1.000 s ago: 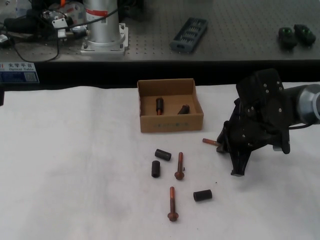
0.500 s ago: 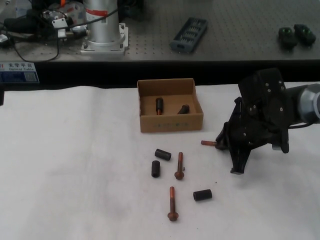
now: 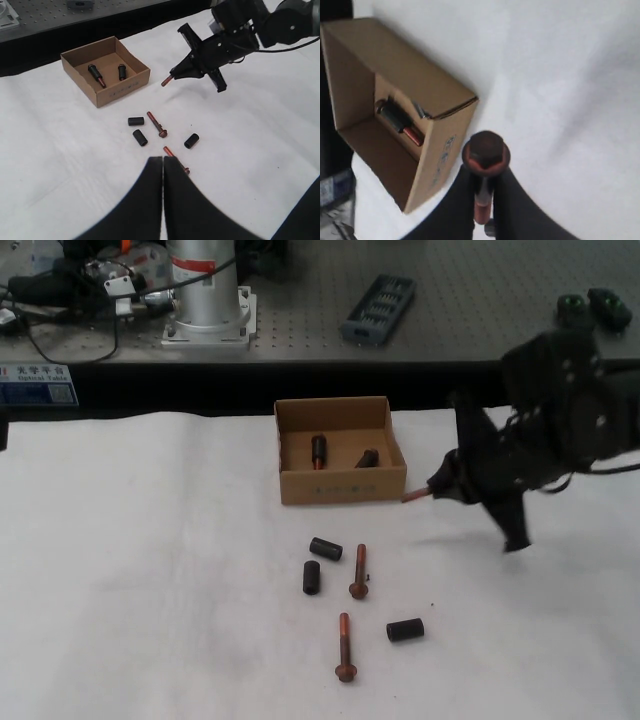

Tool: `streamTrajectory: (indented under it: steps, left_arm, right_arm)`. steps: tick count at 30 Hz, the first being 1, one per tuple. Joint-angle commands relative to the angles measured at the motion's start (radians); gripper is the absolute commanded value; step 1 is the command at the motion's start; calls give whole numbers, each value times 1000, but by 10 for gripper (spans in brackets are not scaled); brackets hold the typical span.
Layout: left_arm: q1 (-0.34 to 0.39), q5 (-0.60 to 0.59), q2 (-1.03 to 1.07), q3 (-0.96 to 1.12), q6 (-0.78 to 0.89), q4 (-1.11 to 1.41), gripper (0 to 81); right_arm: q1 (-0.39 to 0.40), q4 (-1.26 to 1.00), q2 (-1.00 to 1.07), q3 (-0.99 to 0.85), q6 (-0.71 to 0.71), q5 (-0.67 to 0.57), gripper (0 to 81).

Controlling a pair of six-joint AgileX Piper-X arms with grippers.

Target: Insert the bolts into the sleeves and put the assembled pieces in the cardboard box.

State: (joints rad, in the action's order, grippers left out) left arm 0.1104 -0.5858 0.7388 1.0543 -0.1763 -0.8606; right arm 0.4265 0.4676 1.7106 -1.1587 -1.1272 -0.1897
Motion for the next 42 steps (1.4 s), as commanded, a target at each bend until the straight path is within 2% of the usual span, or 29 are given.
streamTrajectory:
  steps: [1,9,11,14,23,24,27,30,33,38,42]
  left_arm:
    - [-2,6,27,2,-10,10,6]
    - [-2,6,178,2,-10,26,6]
    - [10,6,232,2,-10,51,6]
    - [48,6,320,2,-1,100,6]
    - [227,6,589,2,159,340,1]
    - [247,10,615,2,176,368,18]
    - [299,94,705,2,226,460,123]
    - [335,183,792,2,302,545,295]
    - [357,272,867,2,425,580,390]
    - [380,291,954,2,564,580,357]
    - [398,289,1006,2,599,599,313]
  right_arm:
    - [-7,3,-10,-1,20,-9,29]
    - [-7,244,-224,5,598,-3,29]
    - [-7,291,-287,6,703,-3,29]
    - [-7,344,-376,6,789,-3,29]
    - [-7,400,-609,6,836,-3,29]
    - [-7,409,-626,6,836,-3,29]
    - [-7,441,-661,6,836,-3,29]
    - [-7,477,-678,6,836,-6,29]
    - [-7,503,-678,6,839,-7,29]
    - [-7,508,-676,6,862,-7,29]
    - [-7,508,-676,6,862,-7,29]
